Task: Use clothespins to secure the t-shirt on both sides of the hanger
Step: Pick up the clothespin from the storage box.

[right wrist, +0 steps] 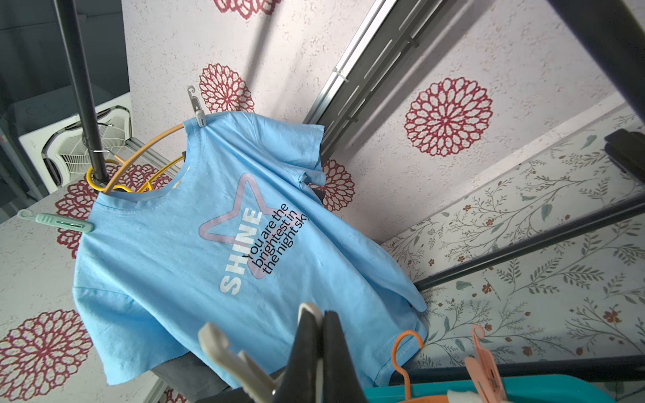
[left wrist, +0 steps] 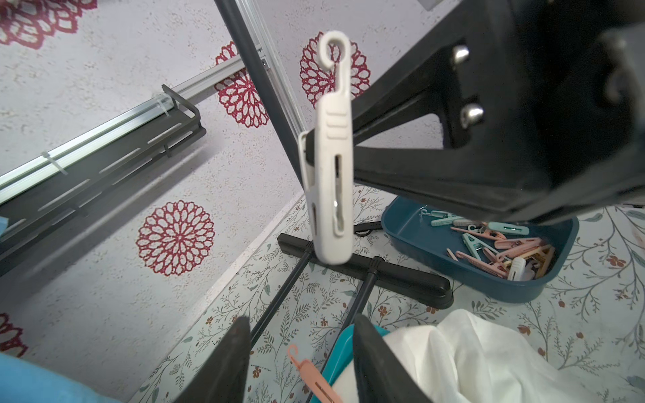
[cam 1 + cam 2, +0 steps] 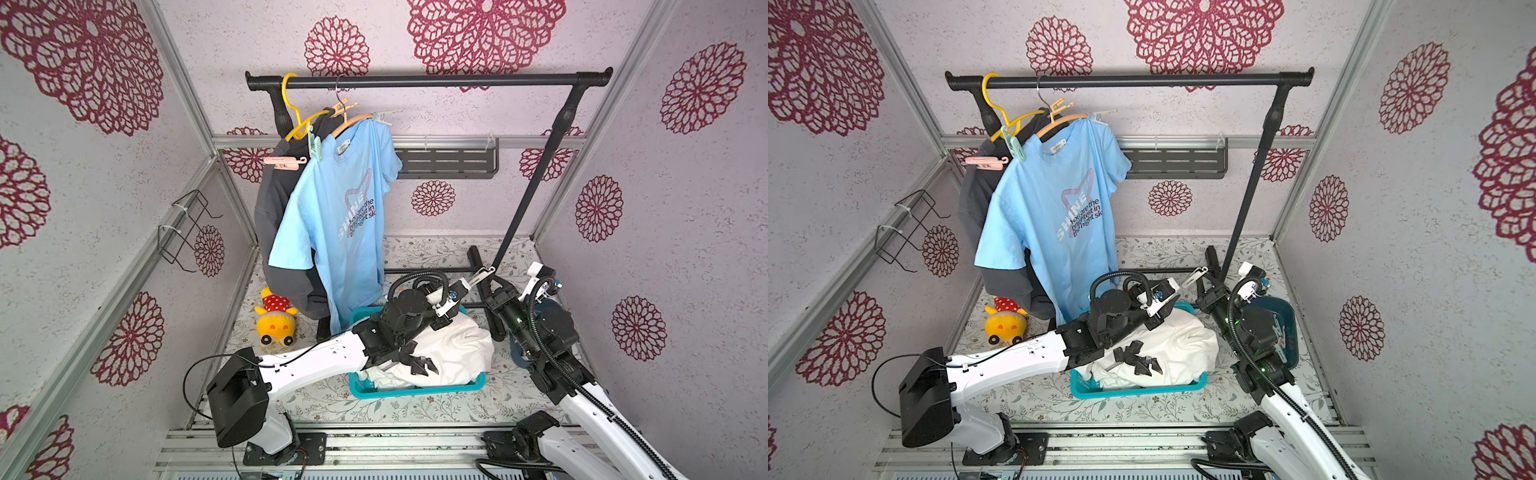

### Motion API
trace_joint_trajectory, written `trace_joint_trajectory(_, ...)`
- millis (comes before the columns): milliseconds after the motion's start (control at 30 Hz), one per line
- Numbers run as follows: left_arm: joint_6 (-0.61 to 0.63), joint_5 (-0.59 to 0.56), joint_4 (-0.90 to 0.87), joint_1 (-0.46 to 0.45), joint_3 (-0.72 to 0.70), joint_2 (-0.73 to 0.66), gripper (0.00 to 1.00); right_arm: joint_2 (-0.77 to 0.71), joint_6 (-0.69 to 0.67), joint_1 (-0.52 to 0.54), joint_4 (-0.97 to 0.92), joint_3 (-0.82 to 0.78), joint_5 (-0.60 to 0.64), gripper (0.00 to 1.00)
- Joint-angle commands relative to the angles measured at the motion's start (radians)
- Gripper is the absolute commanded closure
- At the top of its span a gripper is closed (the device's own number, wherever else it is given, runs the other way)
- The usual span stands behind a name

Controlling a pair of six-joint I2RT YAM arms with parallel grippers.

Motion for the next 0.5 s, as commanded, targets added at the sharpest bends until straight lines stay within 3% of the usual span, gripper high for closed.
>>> trace_joint_trajectory(0,0.046,0.037,0.019,-0.005,0.028,0.016,0.50,-0.005,-0.026,0.012,0.034,0.025,0.052,1.00)
trace_joint_trajectory(467,0.038,-0.014,0.123,-0.015,0.083,0.089,0.53,-0.010,-0.012,0.046,0.041,-0.004,0.068,1.00)
